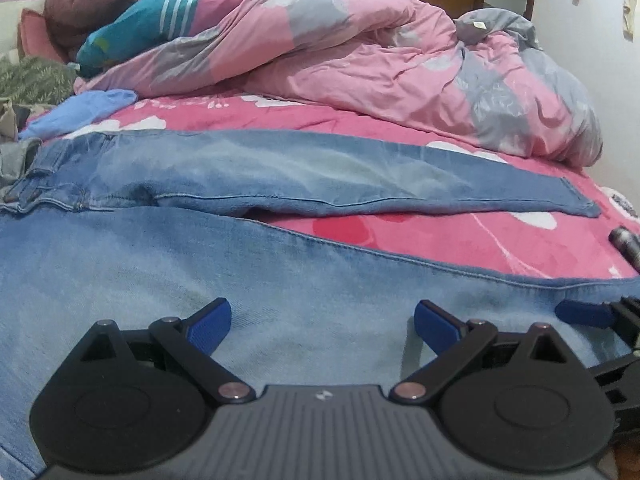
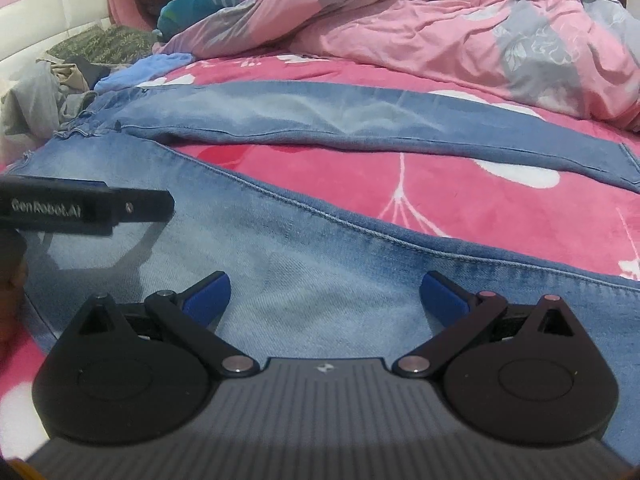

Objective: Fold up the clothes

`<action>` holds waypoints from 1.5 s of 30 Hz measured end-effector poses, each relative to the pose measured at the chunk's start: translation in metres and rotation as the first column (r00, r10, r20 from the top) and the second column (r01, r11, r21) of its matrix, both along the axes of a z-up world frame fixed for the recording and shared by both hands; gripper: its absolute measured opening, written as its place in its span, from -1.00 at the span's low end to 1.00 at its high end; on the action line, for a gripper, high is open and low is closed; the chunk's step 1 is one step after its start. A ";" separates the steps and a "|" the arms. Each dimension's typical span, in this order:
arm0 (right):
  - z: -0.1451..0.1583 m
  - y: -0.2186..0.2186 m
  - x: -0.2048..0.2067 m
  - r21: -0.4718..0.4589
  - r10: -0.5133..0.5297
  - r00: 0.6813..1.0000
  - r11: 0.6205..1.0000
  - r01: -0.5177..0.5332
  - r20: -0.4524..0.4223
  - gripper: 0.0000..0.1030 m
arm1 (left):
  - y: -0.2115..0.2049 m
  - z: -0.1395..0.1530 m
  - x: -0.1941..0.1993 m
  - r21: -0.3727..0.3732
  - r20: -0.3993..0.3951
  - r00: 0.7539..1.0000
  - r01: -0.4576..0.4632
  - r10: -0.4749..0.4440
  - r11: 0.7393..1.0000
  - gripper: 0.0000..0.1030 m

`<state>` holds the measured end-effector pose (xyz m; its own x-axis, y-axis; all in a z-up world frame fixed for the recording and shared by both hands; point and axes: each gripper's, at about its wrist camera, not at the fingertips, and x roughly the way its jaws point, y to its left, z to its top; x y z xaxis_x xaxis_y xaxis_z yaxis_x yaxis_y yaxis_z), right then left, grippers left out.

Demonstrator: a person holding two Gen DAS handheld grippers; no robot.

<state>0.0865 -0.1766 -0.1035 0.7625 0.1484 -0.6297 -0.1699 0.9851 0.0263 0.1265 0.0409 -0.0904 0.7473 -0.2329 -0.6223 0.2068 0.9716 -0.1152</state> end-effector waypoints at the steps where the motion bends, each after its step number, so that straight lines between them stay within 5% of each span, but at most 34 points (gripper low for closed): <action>1: 0.000 0.000 0.000 0.001 0.001 1.000 1.000 -0.001 0.001 0.98 | 0.000 0.000 0.000 -0.001 -0.001 1.000 -0.002 0.002 1.000 0.92; 10: 0.030 -0.030 -0.027 0.020 -0.171 0.984 0.985 0.170 0.047 0.97 | 0.005 0.001 0.000 -0.025 -0.009 1.000 0.000 0.000 1.000 0.92; 14: 0.012 -0.072 -0.036 0.033 -0.315 0.949 0.948 0.315 -0.006 0.98 | 0.004 0.002 0.001 -0.024 -0.013 1.000 -0.005 0.005 1.000 0.92; 18: -0.007 -0.069 -0.050 -0.031 -0.278 0.958 0.959 0.281 0.078 0.98 | -0.001 0.005 -0.004 0.026 0.009 0.999 -0.031 0.031 0.999 0.92; 29: -0.009 -0.070 -0.051 -0.022 -0.280 0.956 0.959 0.283 0.091 0.98 | 0.032 0.042 -0.032 -0.058 0.092 0.993 -0.074 0.080 0.996 0.92; 40: -0.011 -0.068 -0.052 -0.028 -0.285 0.953 0.957 0.289 0.107 0.98 | 0.057 0.010 -0.009 -0.073 -0.036 0.994 -0.105 0.103 0.992 0.92; 45: -0.012 -0.068 -0.053 -0.026 -0.285 0.951 0.957 0.290 0.121 0.98 | 0.063 0.010 -0.015 -0.085 -0.015 0.994 -0.105 0.104 0.991 0.92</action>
